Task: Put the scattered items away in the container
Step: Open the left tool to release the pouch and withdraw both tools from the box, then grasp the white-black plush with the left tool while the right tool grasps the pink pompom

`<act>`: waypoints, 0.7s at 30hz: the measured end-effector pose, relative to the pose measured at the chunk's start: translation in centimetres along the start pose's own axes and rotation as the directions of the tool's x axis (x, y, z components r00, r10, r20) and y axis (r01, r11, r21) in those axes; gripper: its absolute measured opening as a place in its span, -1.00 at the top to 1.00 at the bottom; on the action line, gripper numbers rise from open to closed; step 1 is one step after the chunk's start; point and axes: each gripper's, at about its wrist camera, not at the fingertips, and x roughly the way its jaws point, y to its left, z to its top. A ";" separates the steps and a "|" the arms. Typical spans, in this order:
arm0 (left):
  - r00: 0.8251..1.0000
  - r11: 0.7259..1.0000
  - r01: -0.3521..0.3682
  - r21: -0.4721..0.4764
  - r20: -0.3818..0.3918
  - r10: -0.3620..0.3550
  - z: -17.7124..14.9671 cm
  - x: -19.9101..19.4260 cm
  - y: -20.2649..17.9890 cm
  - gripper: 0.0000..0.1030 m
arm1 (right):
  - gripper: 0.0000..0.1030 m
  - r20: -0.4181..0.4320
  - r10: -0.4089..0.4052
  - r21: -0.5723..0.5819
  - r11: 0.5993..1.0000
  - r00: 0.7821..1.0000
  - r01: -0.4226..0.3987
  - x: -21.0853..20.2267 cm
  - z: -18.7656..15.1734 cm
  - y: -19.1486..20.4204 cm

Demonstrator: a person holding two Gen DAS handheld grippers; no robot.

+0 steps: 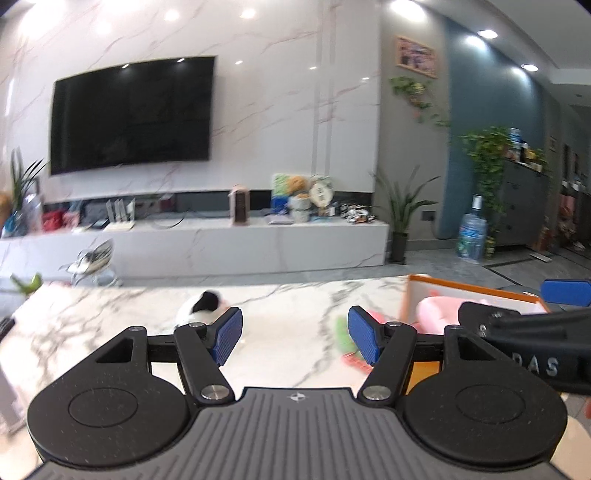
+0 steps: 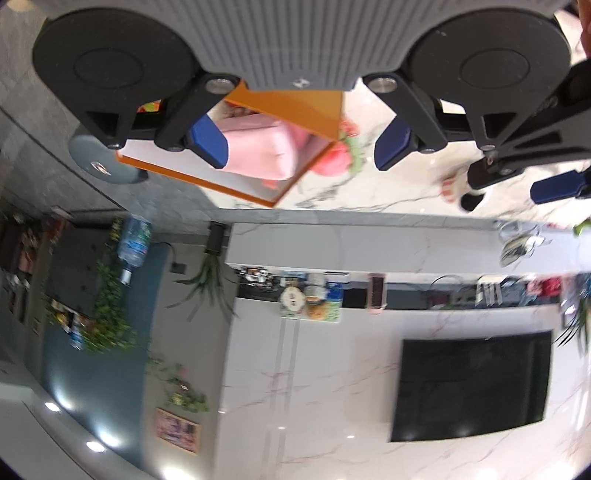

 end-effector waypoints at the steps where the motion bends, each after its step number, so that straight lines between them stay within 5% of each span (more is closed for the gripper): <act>1: 1.000 1.000 -0.007 -0.012 -0.008 0.007 -0.2 0.0 0.8 -0.45 | -0.71 -0.001 0.010 -0.019 1.000 1.000 -0.010 0.0 -0.1 0.7; 11: 0.992 0.992 -0.082 -0.093 -0.108 0.072 -3.1 0.6 7.5 -0.45 | -0.71 -0.064 0.089 -0.135 0.986 0.994 -0.097 1.5 -1.2 6.6; 21: 0.977 0.990 -0.111 -0.083 -0.193 0.094 -5.2 3.4 8.9 -0.45 | -0.75 -0.132 0.073 -0.210 0.973 0.989 -0.100 5.0 -3.0 10.1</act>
